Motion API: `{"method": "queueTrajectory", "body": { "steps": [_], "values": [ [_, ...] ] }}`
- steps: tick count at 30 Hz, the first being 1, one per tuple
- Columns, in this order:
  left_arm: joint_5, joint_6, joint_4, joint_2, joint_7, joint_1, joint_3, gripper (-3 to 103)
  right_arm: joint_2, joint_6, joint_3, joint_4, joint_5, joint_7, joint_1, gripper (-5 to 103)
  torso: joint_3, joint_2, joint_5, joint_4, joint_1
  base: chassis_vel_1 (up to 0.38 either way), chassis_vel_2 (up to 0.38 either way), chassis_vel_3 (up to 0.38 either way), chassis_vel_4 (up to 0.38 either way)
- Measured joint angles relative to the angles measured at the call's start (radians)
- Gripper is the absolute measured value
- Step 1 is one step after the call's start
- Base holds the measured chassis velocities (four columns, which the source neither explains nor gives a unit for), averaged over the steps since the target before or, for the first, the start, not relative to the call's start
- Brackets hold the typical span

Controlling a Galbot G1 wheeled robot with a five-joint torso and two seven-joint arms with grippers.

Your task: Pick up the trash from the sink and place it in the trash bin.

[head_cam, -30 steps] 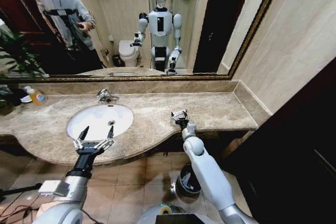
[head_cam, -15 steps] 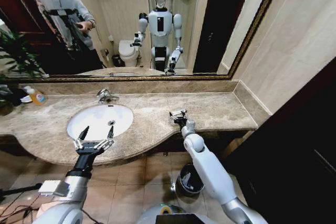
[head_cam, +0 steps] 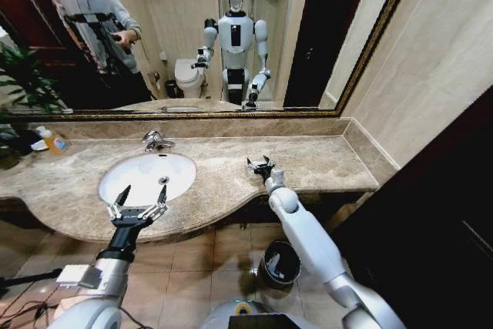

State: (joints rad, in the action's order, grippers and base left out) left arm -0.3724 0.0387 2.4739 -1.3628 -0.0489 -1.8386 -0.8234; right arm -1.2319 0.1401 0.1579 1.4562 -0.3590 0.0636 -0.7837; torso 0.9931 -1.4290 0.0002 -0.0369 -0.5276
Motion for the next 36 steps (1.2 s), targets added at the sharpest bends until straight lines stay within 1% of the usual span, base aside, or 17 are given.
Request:
{"method": "queueTrajectory", "body": {
  "steps": [1,2,3,4,5,7,11,13,14,16,19,21,23,31,36],
  "values": [
    [0.0,0.0,0.0,0.0,0.0,0.0,0.0,100,0.039,0.003,0.018,0.014,-0.011,0.065,-0.015,99,0.0,0.0,0.0001,0.0004,0.0,0.0,0.0,0.0,0.0],
    [0.0,0.0,0.0,0.0,0.0,0.0,0.0,100,0.071,0.012,0.037,0.026,-0.018,0.126,-0.028,99,0.0,0.0,0.0001,0.0003,0.0,0.0,0.0,0.0,0.0],
    [0.0,0.0,0.0,0.0,0.0,0.0,0.0,100,0.12,0.038,0.072,0.043,-0.016,0.24,-0.051,100,0.0,0.0,0.0,0.0004,0.0,0.0,0.0,0.0,0.0],
    [0.0,0.0,0.0,0.0,0.0,0.0,0.0,100,0.12,0.038,0.072,0.043,-0.016,0.24,-0.051,100,0.0,0.0,0.0,0.0004,0.0,0.0,0.0,0.0,0.0],
    [0.0,0.0,0.0,0.0,0.0,0.0,0.0,100,0.145,0.043,0.086,0.052,-0.014,0.288,-0.064,100,0.0,0.0,-0.0001,0.0006,0.0,0.0,0.0,0.0,0.0],
    [0.0,0.0,0.0,0.0,0.0,0.0,0.0,100,0.186,0.051,0.101,0.06,-0.017,0.346,-0.08,100,0.0,0.0,0.0,0.0005,0.0,0.0,0.0,0.0,0.0],
    [0.0,0.0,0.0,0.0,0.0,0.0,0.0,100,0.196,0.041,0.099,0.045,-0.021,0.361,-0.073,100,0.0,0.0,0.0002,0.0002,0.0,0.0,0.0,0.0,0.0],
    [0.0,0.0,0.0,0.0,0.0,0.0,0.0,100,0.192,0.015,0.083,0.016,-0.022,0.361,-0.041,100,0.0,0.0,0.0002,0.0002,0.0,0.0,0.0,0.0,0.0],
    [0.0,0.0,0.0,0.0,0.0,0.0,0.0,100,0.192,0.015,0.083,0.016,-0.022,0.361,-0.041,100,0.0,0.0,0.0002,0.0002,0.0,0.0,0.0,0.0,0.0],
    [0.0,0.0,0.0,0.0,0.0,0.0,0.0,100,0.189,-0.022,0.065,-0.023,-0.022,0.356,0.003,100,0.0,0.0,0.0003,-0.0001,0.0,0.0,0.0,0.0,0.0],
    [0.0,0.0,0.0,0.0,0.0,0.0,0.0,100,0.197,-0.026,0.048,-0.047,-0.028,0.355,0.039,100,0.0,0.0,0.0001,-0.0002,0.0,0.0,0.0,0.0,0.0],
    [0.0,0.0,0.0,0.0,0.0,0.0,0.0,100,0.212,-0.023,0.02,-0.071,-0.051,0.37,0.074,100,0.0,0.0,-0.0003,-0.0001,0.0,0.0,0.0,0.0,0.0],
    [0.0,0.0,0.0,0.0,0.0,0.0,0.0,100,0.213,-0.021,0.014,-0.081,-0.053,0.378,0.082,100,0.0,0.0,-0.0001,0.0,0.0,0.0,0.0,0.0,0.0],
    [0.0,0.0,0.0,0.0,0.0,0.0,0.0,100,0.186,-0.044,-0.009,-0.157,-0.035,0.397,0.116,100,0.0,0.0,-0.0003,0.0001,0.0,0.0,0.0,0.0,0.0],
    [0.0,0.0,0.0,0.0,0.0,0.0,0.0,100,0.174,-0.057,-0.011,-0.177,-0.024,0.403,0.128,100,0.0,0.0,-0.0003,0.0,0.0,0.0,0.0,0.0,0.0]
  ]
}}
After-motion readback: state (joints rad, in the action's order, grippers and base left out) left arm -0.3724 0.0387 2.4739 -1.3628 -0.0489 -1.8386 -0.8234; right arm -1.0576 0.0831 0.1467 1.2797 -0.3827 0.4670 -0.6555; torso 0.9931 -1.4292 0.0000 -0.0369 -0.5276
